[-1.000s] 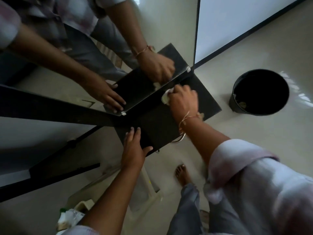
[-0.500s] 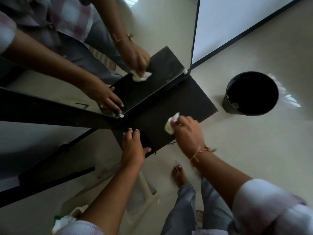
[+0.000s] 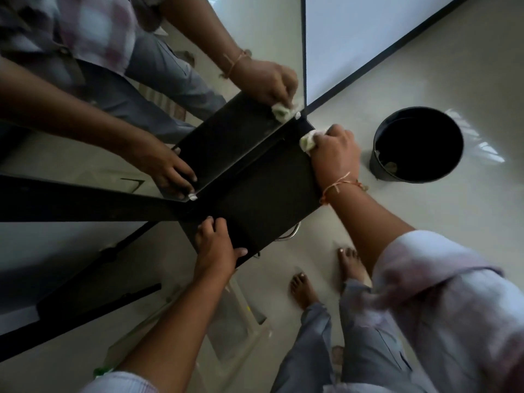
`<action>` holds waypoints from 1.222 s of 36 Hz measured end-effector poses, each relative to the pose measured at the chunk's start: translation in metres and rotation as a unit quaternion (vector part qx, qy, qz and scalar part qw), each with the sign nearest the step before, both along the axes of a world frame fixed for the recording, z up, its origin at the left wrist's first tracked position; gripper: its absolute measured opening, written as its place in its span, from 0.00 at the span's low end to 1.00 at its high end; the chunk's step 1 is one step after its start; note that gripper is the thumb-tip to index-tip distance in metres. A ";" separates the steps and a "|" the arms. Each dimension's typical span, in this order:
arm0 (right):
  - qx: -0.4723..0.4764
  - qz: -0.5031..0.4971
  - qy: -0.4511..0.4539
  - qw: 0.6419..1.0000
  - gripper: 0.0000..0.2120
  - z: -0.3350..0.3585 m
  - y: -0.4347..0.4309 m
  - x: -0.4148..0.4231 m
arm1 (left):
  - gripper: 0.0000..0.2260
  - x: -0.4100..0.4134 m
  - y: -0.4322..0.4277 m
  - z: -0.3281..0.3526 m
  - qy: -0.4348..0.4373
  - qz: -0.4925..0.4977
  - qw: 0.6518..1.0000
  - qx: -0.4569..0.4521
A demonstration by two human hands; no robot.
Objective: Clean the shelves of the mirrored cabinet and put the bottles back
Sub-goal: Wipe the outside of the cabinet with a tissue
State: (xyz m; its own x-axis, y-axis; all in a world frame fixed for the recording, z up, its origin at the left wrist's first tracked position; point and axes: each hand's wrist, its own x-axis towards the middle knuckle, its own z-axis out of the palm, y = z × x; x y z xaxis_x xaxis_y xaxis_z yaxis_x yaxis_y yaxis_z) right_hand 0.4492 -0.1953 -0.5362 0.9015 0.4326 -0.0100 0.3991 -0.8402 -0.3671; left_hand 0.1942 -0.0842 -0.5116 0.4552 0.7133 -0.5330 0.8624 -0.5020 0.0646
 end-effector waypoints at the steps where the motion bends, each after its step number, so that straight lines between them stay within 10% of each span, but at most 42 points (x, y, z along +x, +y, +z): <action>1: 0.004 -0.002 0.008 1.000 0.09 0.000 -0.007 0.004 | 0.33 0.000 0.000 0.001 0.001 0.000 1.000 0.000; 21: 0.050 0.082 -0.027 0.995 0.14 -0.006 -0.107 -0.037 | 0.32 0.000 0.002 -0.002 -0.001 -0.012 1.000 0.014; 44: 0.153 0.055 0.152 0.975 0.13 0.011 0.071 -0.077 | 0.36 -0.007 0.000 0.000 -0.052 -0.004 0.998 0.019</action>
State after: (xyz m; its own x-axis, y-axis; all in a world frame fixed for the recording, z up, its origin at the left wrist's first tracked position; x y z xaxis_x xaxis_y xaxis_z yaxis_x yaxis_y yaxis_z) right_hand 0.3718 -0.1243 -0.5255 0.8252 0.5506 -0.1257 0.3136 -0.6318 -0.7089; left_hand 0.1870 -0.0846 -0.5115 0.5120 0.7286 -0.4551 0.8483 -0.5120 0.1347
